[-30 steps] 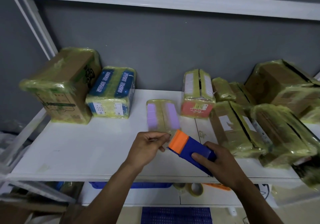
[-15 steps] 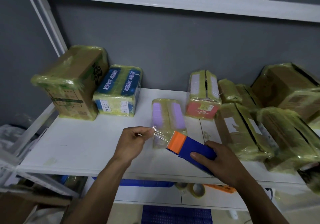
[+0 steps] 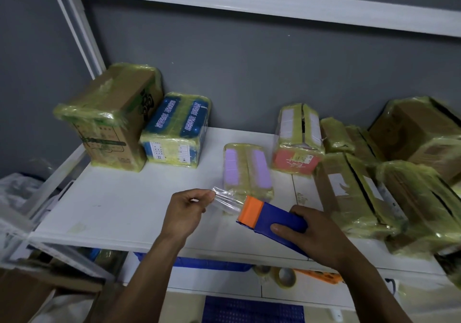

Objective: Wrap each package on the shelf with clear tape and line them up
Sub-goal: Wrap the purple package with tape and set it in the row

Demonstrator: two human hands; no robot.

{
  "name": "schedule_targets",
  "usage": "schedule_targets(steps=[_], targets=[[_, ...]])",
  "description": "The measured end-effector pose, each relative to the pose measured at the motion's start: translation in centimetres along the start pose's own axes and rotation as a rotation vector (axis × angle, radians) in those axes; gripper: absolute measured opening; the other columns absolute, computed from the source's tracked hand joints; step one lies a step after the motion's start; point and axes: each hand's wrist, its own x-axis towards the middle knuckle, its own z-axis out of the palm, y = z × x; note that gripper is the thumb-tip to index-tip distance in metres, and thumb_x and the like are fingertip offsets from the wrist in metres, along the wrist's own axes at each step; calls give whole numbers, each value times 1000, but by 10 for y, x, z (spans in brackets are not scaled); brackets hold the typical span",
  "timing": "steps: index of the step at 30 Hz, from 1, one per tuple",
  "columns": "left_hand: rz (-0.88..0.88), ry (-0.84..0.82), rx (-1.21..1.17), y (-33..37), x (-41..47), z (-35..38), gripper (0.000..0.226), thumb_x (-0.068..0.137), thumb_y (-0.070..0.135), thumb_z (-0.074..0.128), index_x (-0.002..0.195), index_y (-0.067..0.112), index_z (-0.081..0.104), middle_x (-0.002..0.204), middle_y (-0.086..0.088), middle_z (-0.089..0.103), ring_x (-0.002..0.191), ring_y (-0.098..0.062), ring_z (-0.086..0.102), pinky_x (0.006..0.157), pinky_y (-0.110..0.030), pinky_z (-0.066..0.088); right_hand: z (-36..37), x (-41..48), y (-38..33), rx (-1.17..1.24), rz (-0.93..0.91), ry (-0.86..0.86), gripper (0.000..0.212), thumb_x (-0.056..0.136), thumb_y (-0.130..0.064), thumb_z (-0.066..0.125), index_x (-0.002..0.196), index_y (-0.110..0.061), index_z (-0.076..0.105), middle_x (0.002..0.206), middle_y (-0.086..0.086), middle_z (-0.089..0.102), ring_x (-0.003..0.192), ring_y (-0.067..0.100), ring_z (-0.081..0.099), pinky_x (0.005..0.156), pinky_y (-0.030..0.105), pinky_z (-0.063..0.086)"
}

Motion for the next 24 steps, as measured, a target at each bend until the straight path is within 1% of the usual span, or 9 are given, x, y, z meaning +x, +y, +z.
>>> schedule_targets(steps=[2, 4, 7, 10, 13, 17, 20, 22, 24], targets=[[9, 8, 18, -3, 1, -1, 10, 90, 32, 75, 82, 37, 79, 86, 23, 74, 72, -3, 67, 55, -7, 47, 0, 1, -2, -13, 3, 8, 53, 75, -77, 63, 79, -24, 59, 77, -14, 63, 64, 8, 61, 59, 13, 43], [6, 24, 2, -6, 3, -1, 9, 91, 31, 74, 86, 35, 79, 88, 21, 75, 71, -3, 66, 56, -8, 48, 0, 3, -6, -33, -3, 20, 52, 76, -77, 63, 78, -25, 59, 77, -14, 63, 64, 9, 61, 58, 14, 44], [-1, 30, -14, -10, 5, -1, 8, 93, 33, 71, 91, 35, 79, 91, 20, 75, 71, -1, 65, 59, -10, 48, -2, 7, -18, -82, -26, 123, 56, 76, -81, 61, 74, -24, 59, 76, -12, 63, 61, 9, 61, 55, 17, 43], [-66, 34, -61, -15, 10, -2, 9, 93, 34, 71, 90, 36, 79, 90, 20, 75, 76, -5, 65, 66, -23, 50, -4, 14, -34, -178, -19, 188, 57, 76, -82, 60, 70, -26, 57, 69, -17, 61, 63, 3, 61, 53, 14, 36], [-127, 56, -125, -21, 16, -1, 6, 89, 36, 75, 87, 36, 80, 90, 18, 75, 86, -13, 66, 69, -29, 52, -3, 24, -48, -304, 16, 196, 51, 77, -79, 63, 71, -30, 54, 62, -13, 58, 60, 2, 60, 56, 13, 35], [-151, 91, -151, -29, 24, 4, 2, 87, 36, 78, 86, 37, 79, 91, 20, 75, 90, -12, 68, 67, -26, 53, 0, 35, -66, -487, 46, 166, 52, 80, -82, 58, 70, -33, 44, 63, -19, 49, 58, -3, 51, 56, 9, 26], [-202, 96, -167, -34, 31, 6, 2, 87, 39, 77, 86, 38, 79, 89, 23, 75, 89, -11, 68, 65, -25, 52, 2, 44, -77, -573, 56, 163, 54, 82, -83, 56, 72, -31, 45, 63, -18, 45, 56, -3, 45, 56, 9, 23], [-233, 92, -179, -39, 34, 7, 4, 86, 39, 77, 86, 36, 79, 88, 22, 75, 87, -11, 67, 64, -25, 50, 2, 50, -82, -642, 62, 146, 54, 83, -83, 54, 79, -29, 51, 67, -16, 46, 60, -1, 45, 58, 11, 26], [-254, 78, -180, -42, 37, 9, 5, 87, 39, 76, 87, 35, 79, 86, 23, 74, 87, -10, 66, 64, -25, 49, 4, 54, -84, -664, 86, 124, 56, 85, -82, 53, 88, -26, 55, 74, -13, 50, 67, 3, 52, 65, 20, 36]])
